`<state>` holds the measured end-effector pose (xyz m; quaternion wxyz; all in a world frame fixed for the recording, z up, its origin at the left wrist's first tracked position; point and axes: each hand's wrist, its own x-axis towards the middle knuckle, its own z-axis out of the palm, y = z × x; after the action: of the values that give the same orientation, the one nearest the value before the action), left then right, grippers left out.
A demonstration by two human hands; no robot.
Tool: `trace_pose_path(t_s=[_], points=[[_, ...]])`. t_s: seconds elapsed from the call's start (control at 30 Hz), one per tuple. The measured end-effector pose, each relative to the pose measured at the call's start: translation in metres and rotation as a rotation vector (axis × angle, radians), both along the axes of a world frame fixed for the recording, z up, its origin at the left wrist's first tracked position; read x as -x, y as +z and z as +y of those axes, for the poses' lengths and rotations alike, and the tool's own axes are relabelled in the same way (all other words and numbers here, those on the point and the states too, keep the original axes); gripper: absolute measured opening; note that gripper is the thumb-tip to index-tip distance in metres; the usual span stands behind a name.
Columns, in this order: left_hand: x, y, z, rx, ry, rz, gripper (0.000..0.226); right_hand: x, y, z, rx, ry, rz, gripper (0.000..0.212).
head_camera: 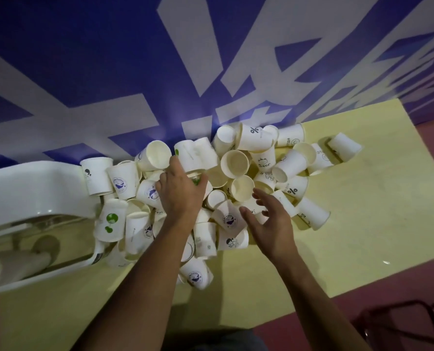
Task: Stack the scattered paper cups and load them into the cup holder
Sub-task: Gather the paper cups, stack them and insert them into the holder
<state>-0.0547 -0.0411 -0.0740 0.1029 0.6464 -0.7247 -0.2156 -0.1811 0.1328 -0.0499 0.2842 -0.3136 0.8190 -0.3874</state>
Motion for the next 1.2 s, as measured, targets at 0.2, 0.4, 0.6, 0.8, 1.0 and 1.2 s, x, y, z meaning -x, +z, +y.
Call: trace_pose_path(t_s=[0.2, 0.4, 0.6, 0.8, 1.0, 1.2], points=[[-0.002, 0.000, -0.004, 0.043, -0.012, -0.009, 0.082, 0.005, -0.005, -0.014, -0.021, 0.021, 0.027, 0.055], [0.007, 0.005, -0.008, 0.037, 0.053, -0.031, 0.069, 0.007, -0.003, -0.022, -0.015, 0.026, 0.072, 0.056], [0.000, 0.027, -0.005, 0.004, 0.019, 0.029, 0.070, 0.011, -0.003, -0.029, -0.009, -0.020, 0.101, 0.056], [-0.041, 0.084, 0.034, -0.094, -0.057, 0.307, 0.076, 0.016, -0.015, -0.064, -0.024, 0.020, 0.242, 0.078], [-0.093, 0.104, 0.074, -0.090, -0.092, 0.341, 0.076, 0.015, -0.030, -0.090, -0.061, 0.153, 0.435, 0.090], [-0.115, 0.108, 0.090, -0.079, -0.059, 0.374, 0.078, 0.017, -0.033, -0.099, -0.069, 0.144, 0.516, 0.079]])
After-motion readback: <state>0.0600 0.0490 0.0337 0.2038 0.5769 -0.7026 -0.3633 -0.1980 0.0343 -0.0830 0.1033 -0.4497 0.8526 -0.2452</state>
